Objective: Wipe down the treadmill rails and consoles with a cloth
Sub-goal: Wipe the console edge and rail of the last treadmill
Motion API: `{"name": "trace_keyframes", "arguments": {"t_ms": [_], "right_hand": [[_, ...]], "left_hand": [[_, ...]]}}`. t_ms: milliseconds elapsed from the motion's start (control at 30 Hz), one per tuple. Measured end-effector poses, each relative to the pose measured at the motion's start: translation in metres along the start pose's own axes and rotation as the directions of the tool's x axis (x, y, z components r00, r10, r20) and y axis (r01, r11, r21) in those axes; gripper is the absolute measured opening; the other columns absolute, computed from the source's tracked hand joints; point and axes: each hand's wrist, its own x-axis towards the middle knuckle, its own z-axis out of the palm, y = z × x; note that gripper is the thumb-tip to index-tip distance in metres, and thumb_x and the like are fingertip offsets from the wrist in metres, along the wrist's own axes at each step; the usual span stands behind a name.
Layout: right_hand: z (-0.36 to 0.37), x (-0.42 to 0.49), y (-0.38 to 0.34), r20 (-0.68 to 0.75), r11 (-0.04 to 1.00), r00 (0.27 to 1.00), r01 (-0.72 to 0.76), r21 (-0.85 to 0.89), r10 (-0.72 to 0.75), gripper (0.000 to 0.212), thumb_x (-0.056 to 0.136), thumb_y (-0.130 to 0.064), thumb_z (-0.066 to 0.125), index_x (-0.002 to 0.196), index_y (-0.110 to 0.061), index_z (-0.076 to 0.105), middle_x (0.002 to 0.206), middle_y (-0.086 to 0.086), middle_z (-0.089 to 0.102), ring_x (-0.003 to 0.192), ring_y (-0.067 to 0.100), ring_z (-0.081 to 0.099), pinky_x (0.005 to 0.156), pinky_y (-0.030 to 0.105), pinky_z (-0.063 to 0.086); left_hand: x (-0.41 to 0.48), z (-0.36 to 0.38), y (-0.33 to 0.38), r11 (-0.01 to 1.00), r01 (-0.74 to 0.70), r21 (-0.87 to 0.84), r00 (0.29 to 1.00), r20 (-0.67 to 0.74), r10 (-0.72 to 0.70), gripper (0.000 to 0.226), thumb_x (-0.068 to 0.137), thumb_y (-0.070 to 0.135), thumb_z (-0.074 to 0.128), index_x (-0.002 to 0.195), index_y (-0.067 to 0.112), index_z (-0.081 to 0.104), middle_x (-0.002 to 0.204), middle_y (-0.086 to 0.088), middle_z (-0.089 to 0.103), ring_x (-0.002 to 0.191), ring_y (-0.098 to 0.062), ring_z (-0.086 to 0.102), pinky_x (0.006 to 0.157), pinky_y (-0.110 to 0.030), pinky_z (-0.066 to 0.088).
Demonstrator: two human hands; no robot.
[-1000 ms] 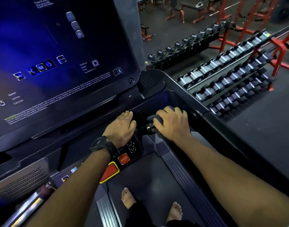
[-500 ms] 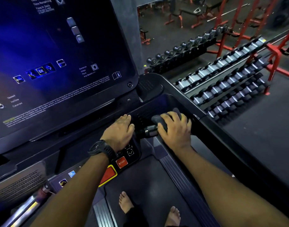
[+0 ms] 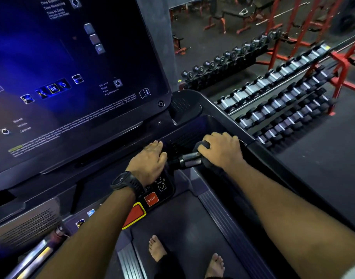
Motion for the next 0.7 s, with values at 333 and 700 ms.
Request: {"name": "trace_keyframes", "arguments": {"t_ms": [333,700], "right_hand": [[-0.013,0.010,-0.014,0.205,0.997,0.979,-0.016,0.080,0.000,0.043,0.092,-0.056,0.039,0.106,-0.029,0.069,0.105,-0.001,0.066,0.105,0.031,0.059,0.090,0.047,0.039],[-0.016,-0.001,-0.050,0.222,0.977,0.957,-0.204,0.057,0.187,0.048,0.093,-0.053,0.039,0.113,-0.022,0.070,0.116,0.002,0.064,0.113,0.032,0.051,0.096,0.052,0.035]], "left_hand": [[0.001,0.003,-0.003,1.000,-0.002,0.022,1.000,-0.018,0.003,0.057,0.106,0.037,0.030,0.157,0.012,0.026,0.164,-0.006,0.025,0.152,-0.016,0.019,0.124,-0.031,0.014],[-0.001,0.001,0.004,1.000,0.000,0.026,0.999,-0.047,0.001,0.054,0.106,0.035,0.034,0.155,0.012,0.031,0.162,-0.006,0.028,0.150,-0.016,0.023,0.121,-0.029,0.015]]}}
